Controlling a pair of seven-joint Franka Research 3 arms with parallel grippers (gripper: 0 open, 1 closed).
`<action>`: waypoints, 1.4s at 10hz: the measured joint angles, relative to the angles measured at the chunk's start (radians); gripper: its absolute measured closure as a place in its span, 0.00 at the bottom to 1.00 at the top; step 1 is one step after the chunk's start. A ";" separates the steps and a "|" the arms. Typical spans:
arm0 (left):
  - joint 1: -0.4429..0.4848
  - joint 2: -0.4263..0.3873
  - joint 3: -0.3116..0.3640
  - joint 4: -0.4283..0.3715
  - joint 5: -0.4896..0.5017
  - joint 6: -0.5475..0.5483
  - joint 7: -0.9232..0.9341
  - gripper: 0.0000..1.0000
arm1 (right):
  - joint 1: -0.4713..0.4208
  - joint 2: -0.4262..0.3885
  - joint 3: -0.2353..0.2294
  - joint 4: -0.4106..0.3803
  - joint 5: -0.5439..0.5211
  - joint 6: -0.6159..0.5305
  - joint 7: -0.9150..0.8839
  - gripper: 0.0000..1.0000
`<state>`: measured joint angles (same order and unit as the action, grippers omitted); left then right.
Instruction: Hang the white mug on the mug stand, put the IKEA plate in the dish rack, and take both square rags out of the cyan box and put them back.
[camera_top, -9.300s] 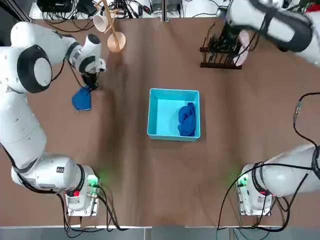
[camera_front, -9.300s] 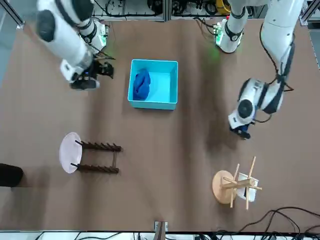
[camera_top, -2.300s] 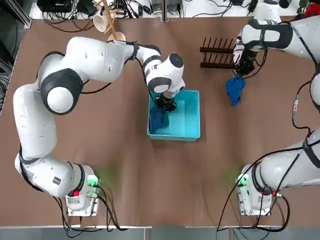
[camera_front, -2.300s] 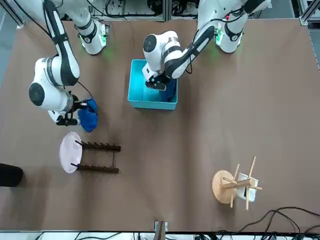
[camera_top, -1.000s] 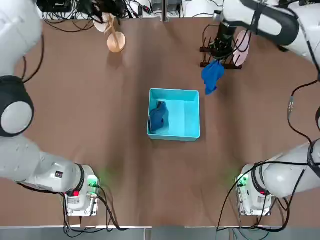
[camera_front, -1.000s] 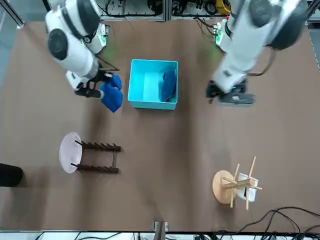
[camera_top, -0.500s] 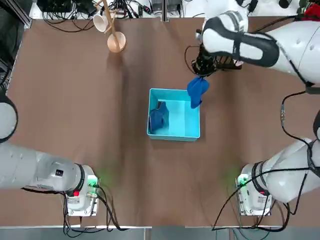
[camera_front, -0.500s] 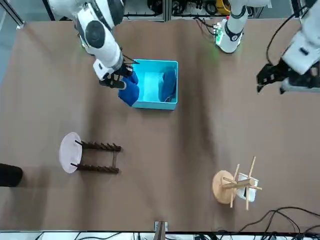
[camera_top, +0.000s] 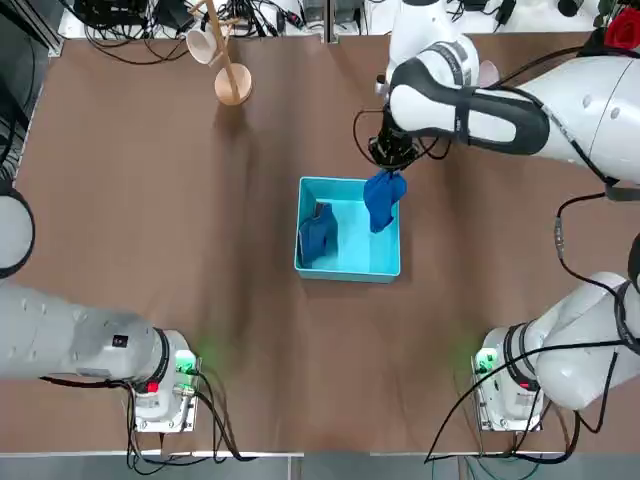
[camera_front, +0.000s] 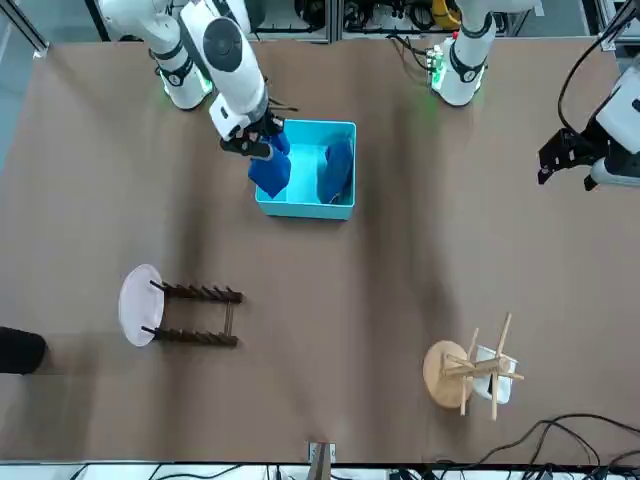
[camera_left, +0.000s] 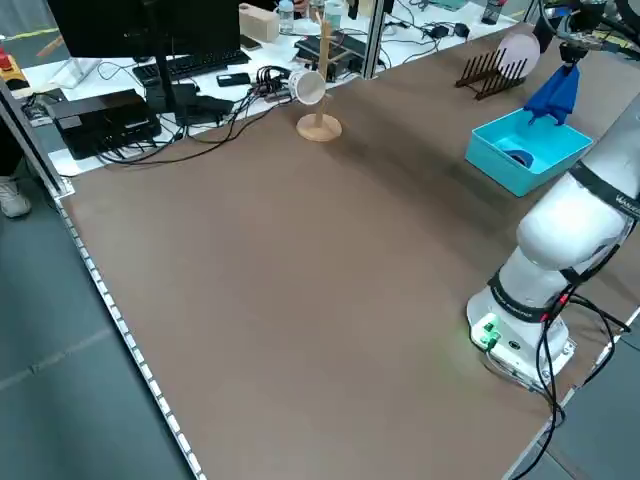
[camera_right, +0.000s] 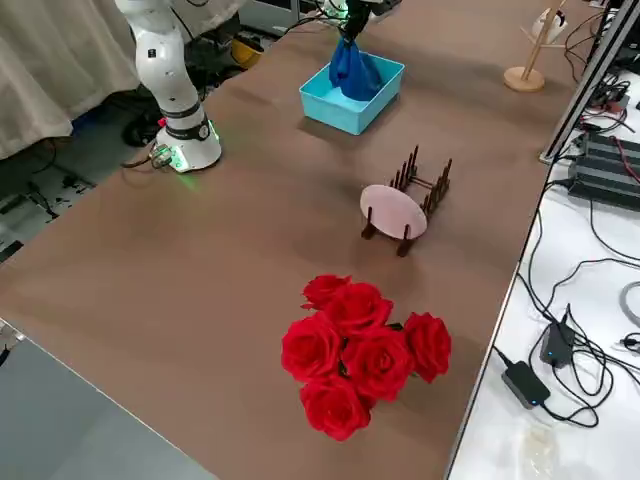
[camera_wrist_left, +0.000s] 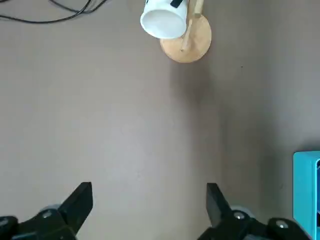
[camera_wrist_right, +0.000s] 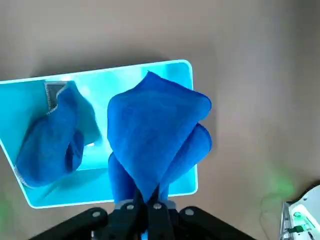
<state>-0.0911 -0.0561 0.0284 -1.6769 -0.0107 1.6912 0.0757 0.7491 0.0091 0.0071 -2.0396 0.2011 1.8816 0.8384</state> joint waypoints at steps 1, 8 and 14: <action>0.000 0.019 -0.001 0.012 0.000 0.003 0.000 0.00 | 0.013 0.001 -0.001 -0.017 0.000 0.021 0.004 0.97; 0.006 0.059 -0.002 0.052 0.000 0.000 0.000 0.00 | 0.066 0.027 -0.005 -0.101 0.000 0.138 0.036 0.76; 0.006 0.059 -0.001 0.053 0.000 0.000 0.000 0.00 | 0.006 0.025 -0.028 -0.070 -0.023 0.088 0.028 0.01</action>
<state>-0.0848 0.0028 0.0269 -1.6237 -0.0109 1.6908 0.0758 0.7555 0.0339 -0.0209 -2.1100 0.1783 1.9697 0.8665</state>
